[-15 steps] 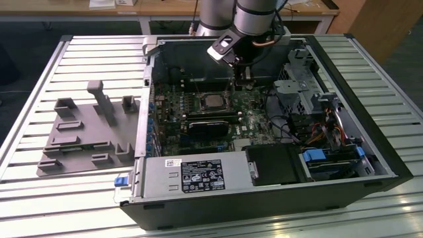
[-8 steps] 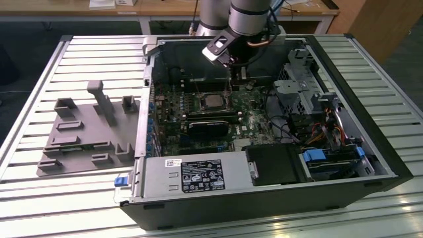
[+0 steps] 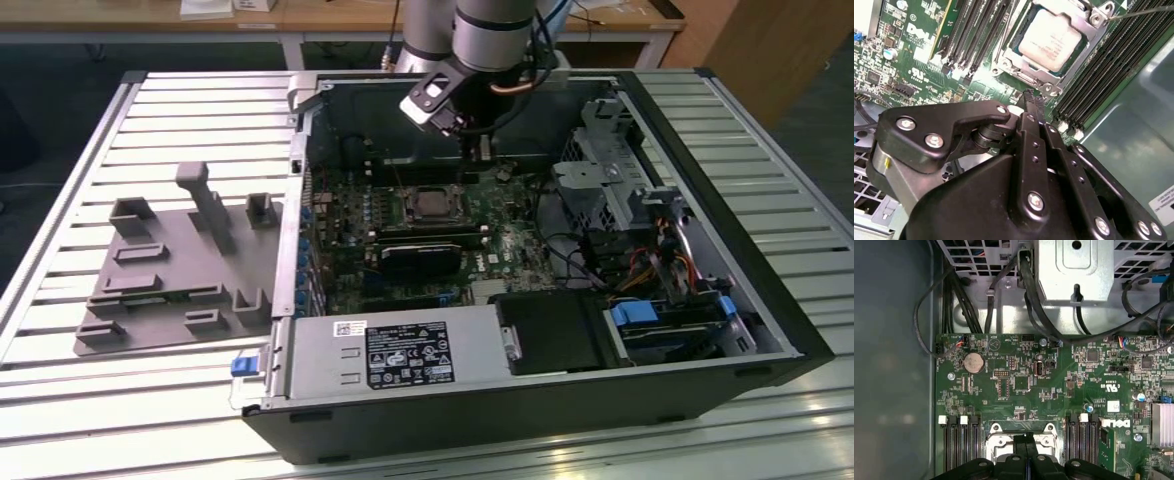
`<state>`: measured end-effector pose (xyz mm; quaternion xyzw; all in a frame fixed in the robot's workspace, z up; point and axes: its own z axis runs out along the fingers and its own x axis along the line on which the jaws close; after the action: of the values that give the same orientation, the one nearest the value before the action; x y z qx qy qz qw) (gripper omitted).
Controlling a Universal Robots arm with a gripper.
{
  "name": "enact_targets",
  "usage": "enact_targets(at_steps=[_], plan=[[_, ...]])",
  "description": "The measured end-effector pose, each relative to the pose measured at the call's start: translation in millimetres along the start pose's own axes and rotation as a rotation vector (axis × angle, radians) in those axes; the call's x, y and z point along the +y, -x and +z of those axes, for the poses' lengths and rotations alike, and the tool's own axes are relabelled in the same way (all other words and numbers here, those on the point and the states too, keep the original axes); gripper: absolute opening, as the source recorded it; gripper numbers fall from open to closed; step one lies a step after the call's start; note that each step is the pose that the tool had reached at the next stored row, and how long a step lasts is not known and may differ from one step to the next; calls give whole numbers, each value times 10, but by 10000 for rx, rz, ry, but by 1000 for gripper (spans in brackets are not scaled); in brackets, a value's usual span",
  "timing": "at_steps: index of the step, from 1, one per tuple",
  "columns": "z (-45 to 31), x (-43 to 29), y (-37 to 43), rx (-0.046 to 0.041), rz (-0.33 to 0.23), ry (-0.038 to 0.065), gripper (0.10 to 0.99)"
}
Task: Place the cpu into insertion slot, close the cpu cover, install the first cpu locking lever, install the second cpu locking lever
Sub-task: 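Close the cpu cover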
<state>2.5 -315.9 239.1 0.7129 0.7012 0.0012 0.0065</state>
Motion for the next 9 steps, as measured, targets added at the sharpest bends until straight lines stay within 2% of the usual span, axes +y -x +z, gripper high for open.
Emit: enact_targets(at_steps=[3, 5, 6, 7, 9], plan=[[-1, -40, 1, 5, 0, 75, 102], [-1, -86, 2, 15, 2, 181, 102], [-1, -114, 2, 25, 2, 253, 102], [0, -171, 3, 43, 3, 396, 102], [3, -248, 4, 52, 5, 544, 102]])
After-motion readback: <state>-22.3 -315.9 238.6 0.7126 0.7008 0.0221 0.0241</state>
